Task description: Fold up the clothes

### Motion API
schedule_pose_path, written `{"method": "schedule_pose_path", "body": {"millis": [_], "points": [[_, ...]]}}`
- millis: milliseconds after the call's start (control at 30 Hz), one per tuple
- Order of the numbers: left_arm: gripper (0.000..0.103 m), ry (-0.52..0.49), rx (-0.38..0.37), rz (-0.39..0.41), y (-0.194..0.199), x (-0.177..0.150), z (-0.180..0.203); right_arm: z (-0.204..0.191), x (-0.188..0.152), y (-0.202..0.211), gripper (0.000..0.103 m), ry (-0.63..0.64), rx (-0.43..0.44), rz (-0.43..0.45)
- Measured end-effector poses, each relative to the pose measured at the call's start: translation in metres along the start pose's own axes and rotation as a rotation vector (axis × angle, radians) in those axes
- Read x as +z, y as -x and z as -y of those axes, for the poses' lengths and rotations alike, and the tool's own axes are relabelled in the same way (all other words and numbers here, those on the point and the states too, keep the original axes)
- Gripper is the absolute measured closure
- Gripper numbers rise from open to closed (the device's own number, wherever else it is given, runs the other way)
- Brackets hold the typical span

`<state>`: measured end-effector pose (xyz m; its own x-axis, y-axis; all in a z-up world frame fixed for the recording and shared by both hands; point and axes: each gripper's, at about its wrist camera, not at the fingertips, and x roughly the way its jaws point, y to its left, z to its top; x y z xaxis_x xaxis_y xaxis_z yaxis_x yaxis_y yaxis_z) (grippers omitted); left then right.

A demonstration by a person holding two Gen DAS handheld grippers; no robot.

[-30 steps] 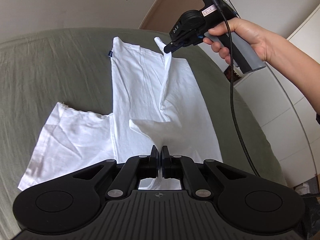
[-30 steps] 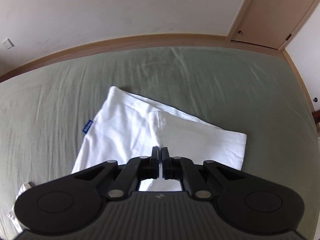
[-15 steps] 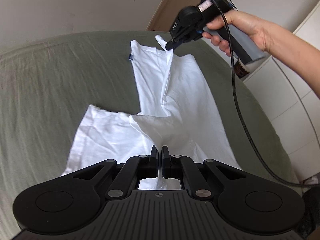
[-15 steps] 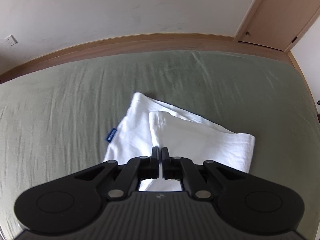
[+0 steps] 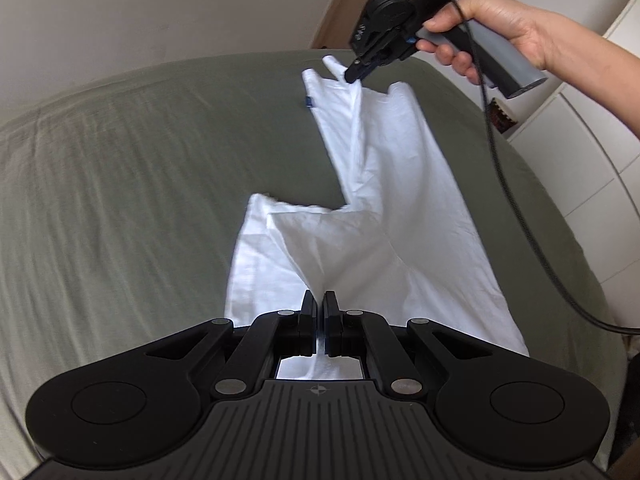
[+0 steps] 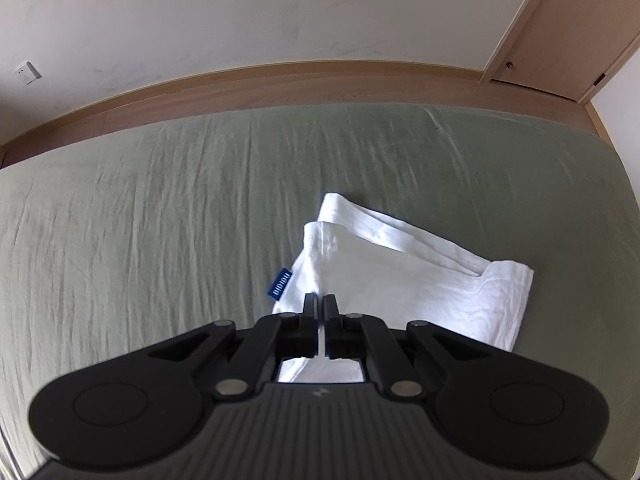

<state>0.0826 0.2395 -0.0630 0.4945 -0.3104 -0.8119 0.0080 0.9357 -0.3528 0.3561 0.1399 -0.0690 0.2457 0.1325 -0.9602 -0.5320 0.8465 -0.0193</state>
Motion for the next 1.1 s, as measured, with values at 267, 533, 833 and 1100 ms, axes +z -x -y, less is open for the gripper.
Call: {"method": "schedule_pose_path", "body": {"millis": [267,533,833,1100], "points": [[0.101,-0.01,-0.006,-0.013,-0.006,0.002,-0.006,-0.009,0.005,-0.007,0.101,-0.03,-0.016,-0.006],[0.1,-0.024,-0.001,-0.039,-0.005,0.0,-0.012,-0.01,0.006,-0.016,0.101,-0.069,-0.017,0.0],[0.1,-0.013,-0.004,-0.052,-0.006,-0.006,-0.016,-0.014,0.005,-0.037,0.1,-0.091,-0.013,-0.006],[0.1,-0.002,-0.01,-0.058,-0.004,-0.007,-0.021,-0.019,0.002,-0.052,0.075,-0.106,0.005,0.0]]}}
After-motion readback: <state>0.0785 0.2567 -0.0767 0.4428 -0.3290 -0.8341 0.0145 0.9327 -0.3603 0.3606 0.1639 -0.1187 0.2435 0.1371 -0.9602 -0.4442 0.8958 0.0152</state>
